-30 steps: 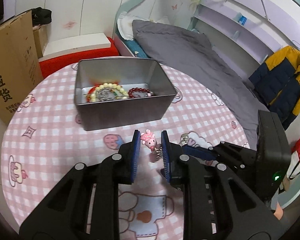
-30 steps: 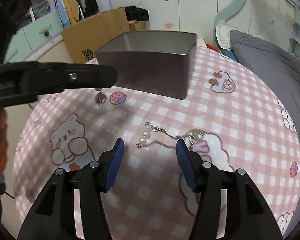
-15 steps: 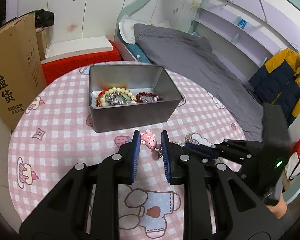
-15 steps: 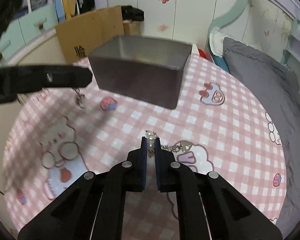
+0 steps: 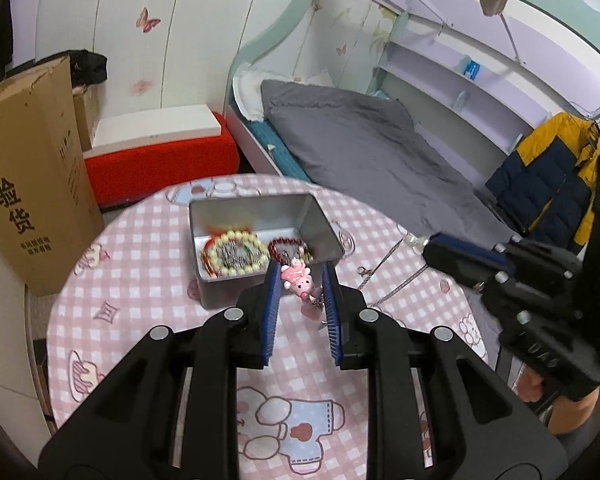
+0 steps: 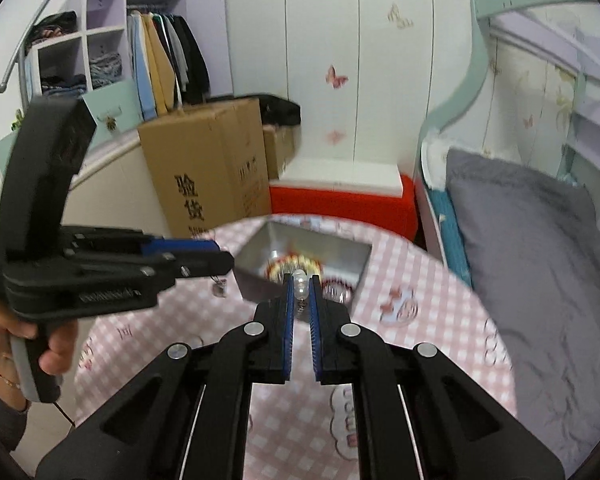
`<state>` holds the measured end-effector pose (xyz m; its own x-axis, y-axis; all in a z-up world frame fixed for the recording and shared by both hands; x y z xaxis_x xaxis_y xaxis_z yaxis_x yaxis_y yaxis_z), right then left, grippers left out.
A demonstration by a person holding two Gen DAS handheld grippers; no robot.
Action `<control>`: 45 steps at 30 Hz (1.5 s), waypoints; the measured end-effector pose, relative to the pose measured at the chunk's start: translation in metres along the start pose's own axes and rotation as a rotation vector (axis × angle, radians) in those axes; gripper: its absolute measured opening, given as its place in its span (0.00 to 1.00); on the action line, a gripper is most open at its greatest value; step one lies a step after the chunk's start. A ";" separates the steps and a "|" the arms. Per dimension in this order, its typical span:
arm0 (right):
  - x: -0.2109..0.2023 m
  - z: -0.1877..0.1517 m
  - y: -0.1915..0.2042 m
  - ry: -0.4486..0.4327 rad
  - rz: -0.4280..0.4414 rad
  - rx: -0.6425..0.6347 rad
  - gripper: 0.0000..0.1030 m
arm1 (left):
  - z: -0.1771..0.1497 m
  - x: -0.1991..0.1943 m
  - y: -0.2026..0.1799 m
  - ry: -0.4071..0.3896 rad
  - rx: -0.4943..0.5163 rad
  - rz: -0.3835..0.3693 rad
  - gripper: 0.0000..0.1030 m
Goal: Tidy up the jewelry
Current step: 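Lift the pink charm chain and lower it into the box with the right gripper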
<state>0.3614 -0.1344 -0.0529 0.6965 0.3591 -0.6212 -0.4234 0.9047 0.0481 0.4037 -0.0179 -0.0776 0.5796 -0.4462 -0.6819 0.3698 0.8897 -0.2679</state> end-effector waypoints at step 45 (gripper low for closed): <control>0.092 0.030 -0.031 0.017 0.018 0.087 0.06 | 0.018 0.100 0.043 0.036 0.036 0.223 0.53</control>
<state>0.4558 -0.1227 -0.0885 0.6786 0.3725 -0.6331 -0.3835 0.9147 0.1273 0.4905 -0.0261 -0.1445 0.6242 -0.2342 -0.7453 0.2614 0.9616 -0.0832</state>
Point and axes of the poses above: each gripper's, at about its wrist camera, not at the fingertips, and x roughly the way its jaws point, y to its left, z to its top, the point moved 6 cm from there along x, roughly the way its jaws point, and after that the axes turned 2 degrees about y, right-handed, at the moved point
